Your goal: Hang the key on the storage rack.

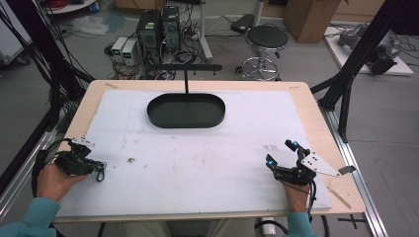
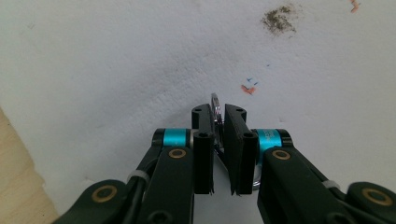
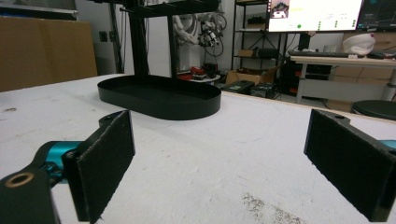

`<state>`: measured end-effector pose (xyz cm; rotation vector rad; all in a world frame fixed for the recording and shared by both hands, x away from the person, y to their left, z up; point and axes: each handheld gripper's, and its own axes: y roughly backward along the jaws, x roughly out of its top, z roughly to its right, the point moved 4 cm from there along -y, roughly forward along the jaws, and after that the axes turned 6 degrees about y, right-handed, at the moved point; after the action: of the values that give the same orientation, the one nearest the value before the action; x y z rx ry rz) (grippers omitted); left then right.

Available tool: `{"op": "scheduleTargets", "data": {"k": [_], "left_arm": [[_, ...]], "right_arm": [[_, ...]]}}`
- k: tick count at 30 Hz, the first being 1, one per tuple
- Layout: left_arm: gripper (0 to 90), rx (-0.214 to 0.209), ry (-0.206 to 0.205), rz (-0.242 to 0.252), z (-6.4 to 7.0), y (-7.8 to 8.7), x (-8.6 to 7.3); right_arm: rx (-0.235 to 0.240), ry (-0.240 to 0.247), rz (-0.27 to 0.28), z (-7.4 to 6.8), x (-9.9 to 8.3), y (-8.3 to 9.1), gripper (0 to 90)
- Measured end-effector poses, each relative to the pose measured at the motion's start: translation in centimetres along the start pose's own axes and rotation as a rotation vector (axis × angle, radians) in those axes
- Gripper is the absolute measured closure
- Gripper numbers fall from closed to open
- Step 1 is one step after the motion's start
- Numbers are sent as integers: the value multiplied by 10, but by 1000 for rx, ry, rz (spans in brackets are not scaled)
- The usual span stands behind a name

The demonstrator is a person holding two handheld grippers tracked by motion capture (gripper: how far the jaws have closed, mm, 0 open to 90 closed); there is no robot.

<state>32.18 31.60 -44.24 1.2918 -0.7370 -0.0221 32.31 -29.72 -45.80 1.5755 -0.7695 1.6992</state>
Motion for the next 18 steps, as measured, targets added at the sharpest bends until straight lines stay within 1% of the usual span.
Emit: {"op": "scheduleTargets", "data": {"k": [1,3,10,18], "left_arm": [[848,1,-2,-4,0,0,0],[861,-1,-2,2,1,-1,0],[873,-10,3,1,-1,0,0],[882,-6,0,7,0,1,0]], "right_arm": [[1,1,-1,0,0,0,81],[1,3,-1,0,0,0,81],[0,0,-2,0,0,0,81],[1,0,-2,0,0,0,81]]}}
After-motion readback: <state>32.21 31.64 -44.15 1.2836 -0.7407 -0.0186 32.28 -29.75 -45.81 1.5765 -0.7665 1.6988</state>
